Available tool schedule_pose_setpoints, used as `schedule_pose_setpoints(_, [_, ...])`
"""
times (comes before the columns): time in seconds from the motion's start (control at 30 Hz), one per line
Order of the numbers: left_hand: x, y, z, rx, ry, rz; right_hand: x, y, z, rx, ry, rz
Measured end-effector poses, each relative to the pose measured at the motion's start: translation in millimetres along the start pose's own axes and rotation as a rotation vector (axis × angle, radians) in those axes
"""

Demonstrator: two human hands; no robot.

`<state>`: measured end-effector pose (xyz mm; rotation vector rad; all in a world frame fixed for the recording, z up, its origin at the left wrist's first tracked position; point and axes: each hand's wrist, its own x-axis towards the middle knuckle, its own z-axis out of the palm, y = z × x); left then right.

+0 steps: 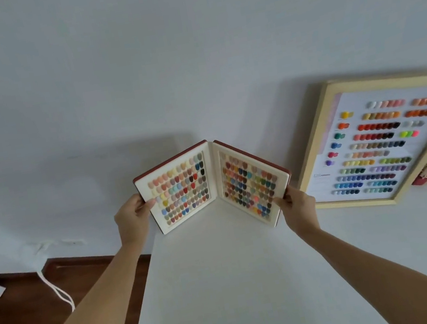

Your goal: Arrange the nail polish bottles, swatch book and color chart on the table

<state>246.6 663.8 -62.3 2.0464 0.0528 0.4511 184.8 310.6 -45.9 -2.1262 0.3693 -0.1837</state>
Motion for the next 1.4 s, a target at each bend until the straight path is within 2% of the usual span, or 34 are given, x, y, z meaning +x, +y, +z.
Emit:
schedule_pose_setpoints(0.53, [49,-5,25,-0.043,-0.014,0.002,54,0,-1,0.008,0.042,0.08])
schedule_pose_setpoints(1.27, [32,14,21,-0.042,-0.036,-0.123,35,-3,-10,-0.035,0.053,0.131])
schedule_pose_setpoints(1.4, [17,25,20,0.087,0.056,-0.135,21,-3,-19,-0.049,0.099,0.131])
